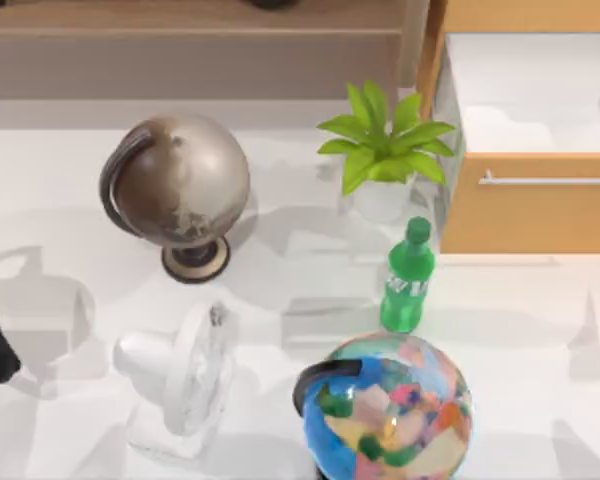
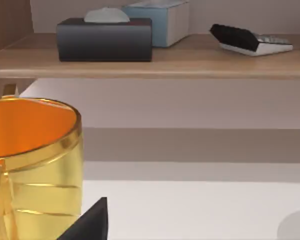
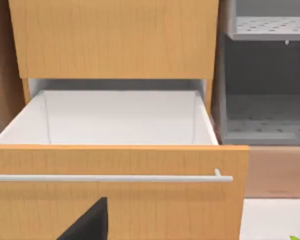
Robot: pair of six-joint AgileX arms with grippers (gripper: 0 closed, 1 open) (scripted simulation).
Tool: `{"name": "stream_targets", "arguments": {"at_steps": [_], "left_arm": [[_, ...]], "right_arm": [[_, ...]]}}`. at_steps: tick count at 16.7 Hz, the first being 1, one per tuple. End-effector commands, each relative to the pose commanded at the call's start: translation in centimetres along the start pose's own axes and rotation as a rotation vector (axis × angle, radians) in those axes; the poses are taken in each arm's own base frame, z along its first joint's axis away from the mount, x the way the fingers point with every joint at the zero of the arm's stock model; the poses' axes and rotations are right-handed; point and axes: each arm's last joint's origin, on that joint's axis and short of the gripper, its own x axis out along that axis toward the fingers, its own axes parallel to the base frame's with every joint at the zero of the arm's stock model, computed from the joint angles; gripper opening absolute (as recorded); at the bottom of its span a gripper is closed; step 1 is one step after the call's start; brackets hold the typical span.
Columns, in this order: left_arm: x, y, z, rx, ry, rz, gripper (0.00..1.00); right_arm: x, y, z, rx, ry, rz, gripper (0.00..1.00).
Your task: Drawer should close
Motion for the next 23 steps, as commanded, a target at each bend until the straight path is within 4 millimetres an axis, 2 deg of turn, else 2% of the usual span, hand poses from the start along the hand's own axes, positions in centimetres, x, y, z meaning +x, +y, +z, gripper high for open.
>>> {"name": "stream_targets", "arguments": {"at_steps": [3, 7, 11, 15, 18, 23], "left_arm": [[0.0, 0.0, 0.0, 0.000, 0.000, 0.000, 1.00], [0.0, 0.0, 0.0, 0.000, 0.000, 0.000, 1.00], [0.0, 0.0, 0.0, 0.000, 0.000, 0.000, 1.00], [0.0, 0.0, 0.0, 0.000, 0.000, 0.000, 1.00], [0.0, 0.0, 0.0, 0.000, 0.000, 0.000, 1.00], [0.0, 0.0, 0.0, 0.000, 0.000, 0.000, 1.00]], "right_arm": [[0.0, -0.1, 0.3, -0.001, -0.005, -0.003, 1.00], [0.7, -0.8, 2.9, -0.004, -0.024, -0.007, 1.00], [3.0, -2.2, 5.8, -0.002, -0.005, -0.002, 1.00], [5.8, -4.2, 7.7, 0.003, 0.009, 0.000, 1.00], [6.9, -5.3, 8.6, 0.001, 0.002, 0.000, 1.00], [7.0, -5.4, 8.6, 0.001, 0.002, 0.002, 1.00]]}}
